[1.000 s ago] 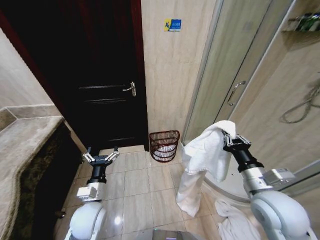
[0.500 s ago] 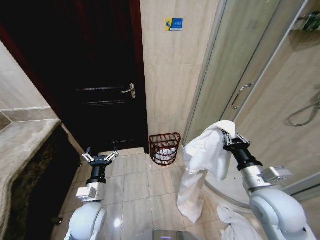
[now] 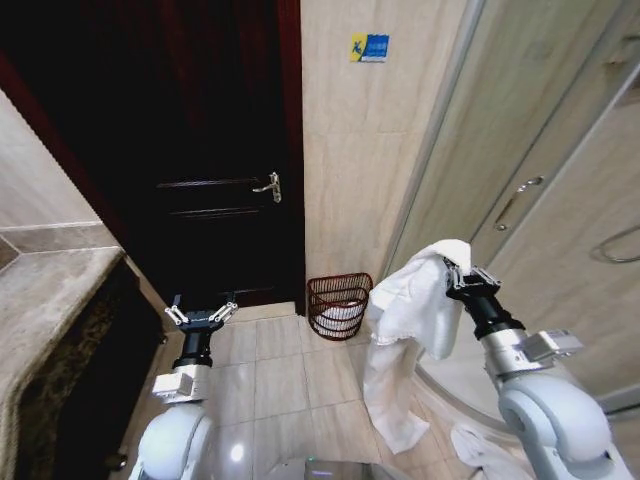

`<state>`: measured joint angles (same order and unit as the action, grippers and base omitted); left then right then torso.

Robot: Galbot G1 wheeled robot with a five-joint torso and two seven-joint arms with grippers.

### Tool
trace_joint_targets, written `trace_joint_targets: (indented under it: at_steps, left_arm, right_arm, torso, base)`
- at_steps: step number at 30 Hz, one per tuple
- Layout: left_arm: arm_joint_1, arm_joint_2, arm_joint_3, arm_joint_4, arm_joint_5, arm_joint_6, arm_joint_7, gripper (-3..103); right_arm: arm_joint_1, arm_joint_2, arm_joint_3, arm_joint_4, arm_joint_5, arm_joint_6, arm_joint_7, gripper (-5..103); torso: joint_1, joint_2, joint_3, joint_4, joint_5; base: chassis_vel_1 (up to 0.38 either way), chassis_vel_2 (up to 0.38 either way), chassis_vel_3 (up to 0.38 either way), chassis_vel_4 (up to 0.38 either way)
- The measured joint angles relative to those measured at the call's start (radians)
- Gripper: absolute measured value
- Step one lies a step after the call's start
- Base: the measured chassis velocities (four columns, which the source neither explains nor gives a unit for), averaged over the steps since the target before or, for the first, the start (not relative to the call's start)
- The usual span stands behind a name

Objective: Discard the used towel into the hamper.

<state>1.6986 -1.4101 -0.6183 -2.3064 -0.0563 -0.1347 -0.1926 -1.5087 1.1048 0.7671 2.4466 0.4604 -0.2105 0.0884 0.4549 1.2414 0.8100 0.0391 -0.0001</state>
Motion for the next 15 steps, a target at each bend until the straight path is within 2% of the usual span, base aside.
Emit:
trace_joint_targets:
  at_steps: [5, 9, 13, 15]
  left_arm:
    - [0.003, -0.003, 0.002, 0.004, 0.003, -0.002, 0.000, 100]
    - [0.012, -0.013, 0.002, 0.008, 0.010, -0.004, -0.001, 100]
    - [0.028, -0.020, -0.005, 0.008, 0.018, -0.015, 0.003, 100]
    - [0.046, -0.021, -0.012, 0.007, 0.026, -0.023, 0.015, 100]
  right_arm:
    - [0.002, -0.009, 0.012, -0.004, 0.001, 0.009, 0.004, 4]
    - [0.029, -0.032, 0.019, -0.011, 0.046, 0.008, 0.019, 4]
    - [0.116, -0.082, 0.013, -0.030, 0.131, -0.022, 0.058, 4]
    - [0.201, -0.138, 0.002, -0.045, 0.208, -0.043, 0.087, 4]
  torso:
    - [0.001, 0.000, 0.000, 0.0000, 0.0002]
    - [0.000, 0.000, 0.000, -0.0002, 0.0004]
    - [0.000, 0.000, 0.000, -0.0004, 0.0003]
    - [0.000, 0.000, 0.000, -0.0002, 0.0004]
  base:
    - [0.001, 0.114, 0.008, -0.109]
    - [-0.003, 0.016, 0.004, -0.006]
    - [-0.017, -0.057, 0.002, 0.031]
    - [0.000, 0.000, 0.000, 0.000]
